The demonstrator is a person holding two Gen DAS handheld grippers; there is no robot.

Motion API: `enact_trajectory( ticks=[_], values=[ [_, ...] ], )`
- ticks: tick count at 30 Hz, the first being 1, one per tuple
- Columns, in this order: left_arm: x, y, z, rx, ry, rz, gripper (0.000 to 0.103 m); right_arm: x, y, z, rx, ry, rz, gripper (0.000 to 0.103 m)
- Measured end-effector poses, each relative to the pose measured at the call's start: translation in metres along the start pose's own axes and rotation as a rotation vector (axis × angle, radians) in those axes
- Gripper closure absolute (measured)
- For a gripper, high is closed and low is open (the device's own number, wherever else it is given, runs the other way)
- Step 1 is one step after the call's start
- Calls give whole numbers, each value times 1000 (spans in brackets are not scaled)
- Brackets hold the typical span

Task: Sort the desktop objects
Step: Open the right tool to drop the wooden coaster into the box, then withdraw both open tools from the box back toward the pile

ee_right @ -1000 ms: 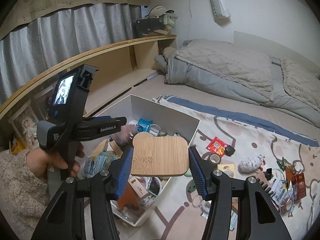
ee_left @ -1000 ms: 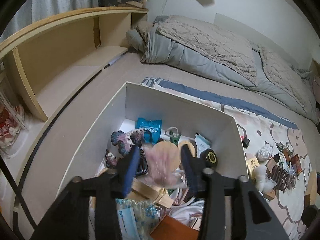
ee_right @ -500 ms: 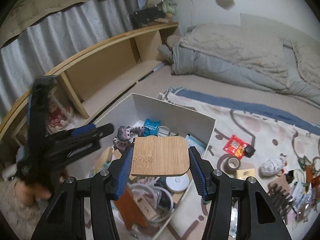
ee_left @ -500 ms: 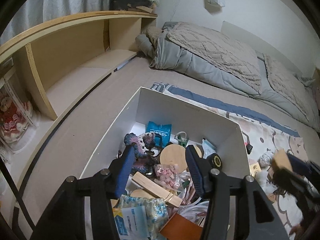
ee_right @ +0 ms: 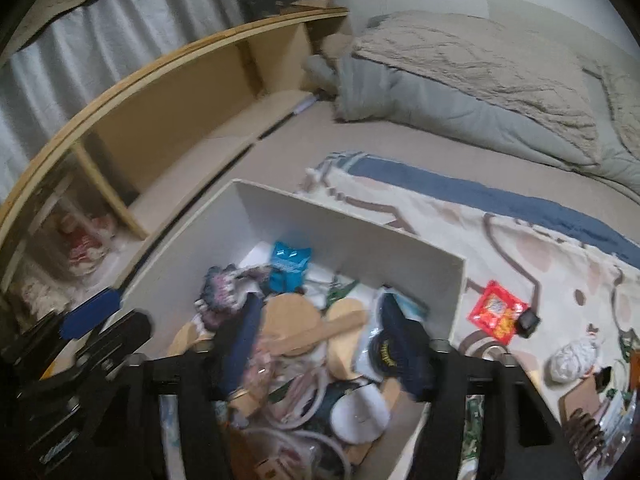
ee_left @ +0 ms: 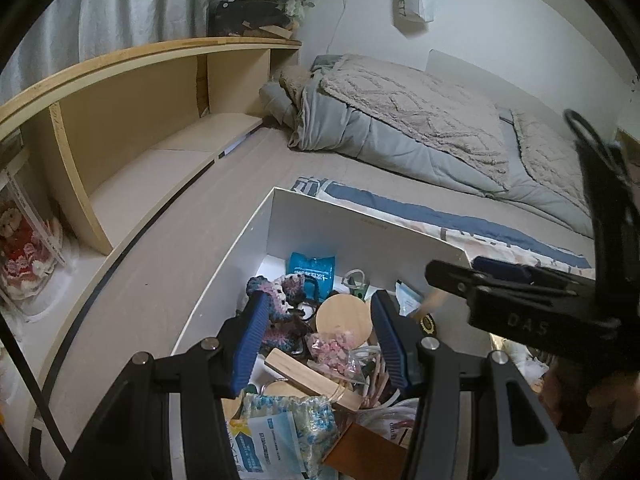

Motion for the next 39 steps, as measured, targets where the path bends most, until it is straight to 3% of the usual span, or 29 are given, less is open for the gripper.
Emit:
enact_trajectory(
  ticks=[1, 2, 12, 14, 17, 20, 24, 39],
  values=[
    [0, 0, 0, 0, -2, 1, 45, 2, 1, 1, 17, -5, -11, 9],
    [-1, 0, -1, 1, 0, 2, 43, 4, 2, 4, 40, -3, -20, 6],
    [-1, -2, 2, 3, 4, 12, 41, 11, 2, 28, 107, -11, -25, 6],
    [0, -2, 4, 4, -1, 10, 39, 11, 2, 33, 116, 10, -42, 0],
    [2, -1, 11, 19, -14, 7, 28, 6, -2, 40, 109, 63, -55, 0],
    [4, -1, 18, 27, -20, 5, 23, 3, -4, 50, 134, 27, -17, 0],
    [3, -1, 24, 34, 0, 12, 9, 6, -8, 63, 177, 4, -25, 0],
    [20, -12, 61, 49, -6, -24, 8, 24, -27, 110, 244, -51, -15, 0]
  ],
)
Point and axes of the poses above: each gripper's, at about its wrist camera, not at the fingertips, and z roughly against the way its jaws point, x to its right, y to its top, the point moved 7 cm from there along -z, roughly the way its jaws point, and after that the axes turned 6 degrees about z, right-handed, at the moved point
